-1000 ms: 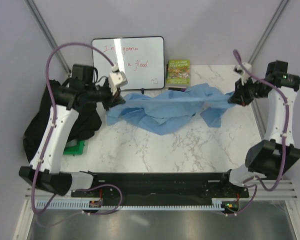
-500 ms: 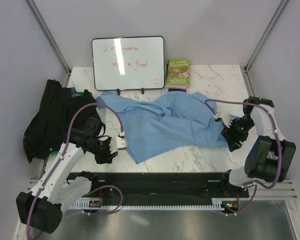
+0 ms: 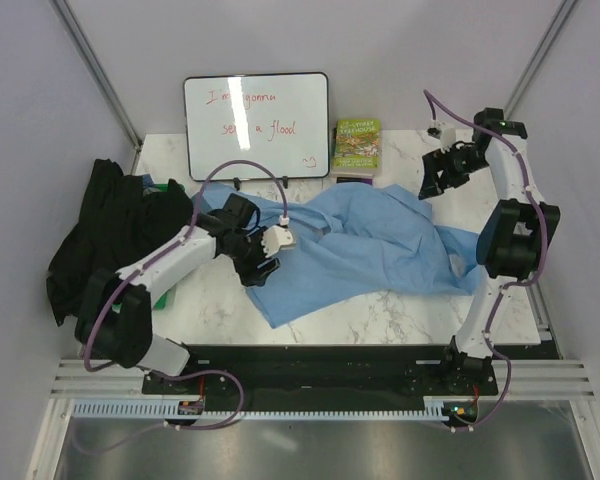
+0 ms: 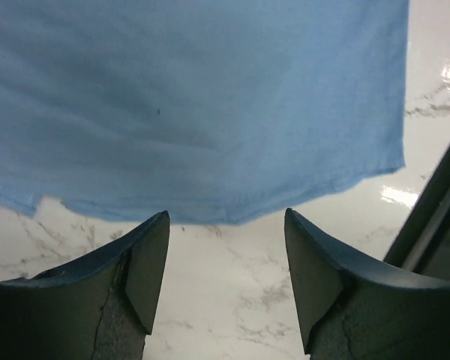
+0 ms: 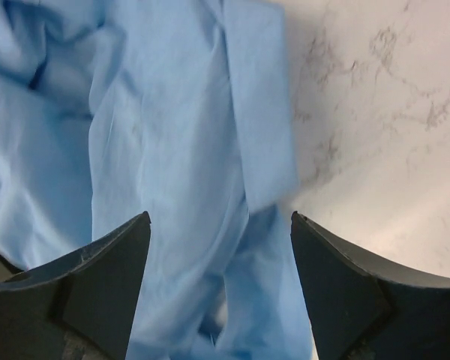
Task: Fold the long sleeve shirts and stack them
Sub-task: Flatten the shirt out
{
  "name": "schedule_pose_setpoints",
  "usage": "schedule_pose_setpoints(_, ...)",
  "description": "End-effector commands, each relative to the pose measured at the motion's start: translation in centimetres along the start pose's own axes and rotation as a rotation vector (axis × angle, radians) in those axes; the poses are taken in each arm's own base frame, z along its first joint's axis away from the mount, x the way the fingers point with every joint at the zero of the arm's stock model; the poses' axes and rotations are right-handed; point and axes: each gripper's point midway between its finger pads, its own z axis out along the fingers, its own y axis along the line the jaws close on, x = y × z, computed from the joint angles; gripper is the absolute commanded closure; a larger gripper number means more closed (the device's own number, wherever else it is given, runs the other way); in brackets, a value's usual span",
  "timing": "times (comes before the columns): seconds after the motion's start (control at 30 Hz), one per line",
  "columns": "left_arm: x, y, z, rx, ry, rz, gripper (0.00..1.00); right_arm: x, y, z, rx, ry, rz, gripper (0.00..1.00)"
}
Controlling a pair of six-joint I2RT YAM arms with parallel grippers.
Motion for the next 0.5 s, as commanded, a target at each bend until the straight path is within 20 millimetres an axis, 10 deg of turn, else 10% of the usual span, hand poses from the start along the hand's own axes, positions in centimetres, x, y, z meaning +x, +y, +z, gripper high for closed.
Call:
schedule_pose_setpoints(0.0, -3.7, 3.4, 2.3, -0.135, -0.006, 0.030, 0.31, -5.7, -1.3, 3.5, 0.073, -0.140, 0.186, 0.16)
schedule_pose_setpoints(0.23, -0.5, 3.5, 5.8, -0.104, 0.137, 0.016, 0.41, -7.6, -5.3, 8.6, 0.113, -0.167, 0.236, 0.15)
schedule_pose_setpoints(0.47, 3.1, 1.3, 6.4, -0.057, 0.237, 0.011, 0.67, -2.7, -3.9, 13.1, 0.017, -0.056, 0.242, 0.28)
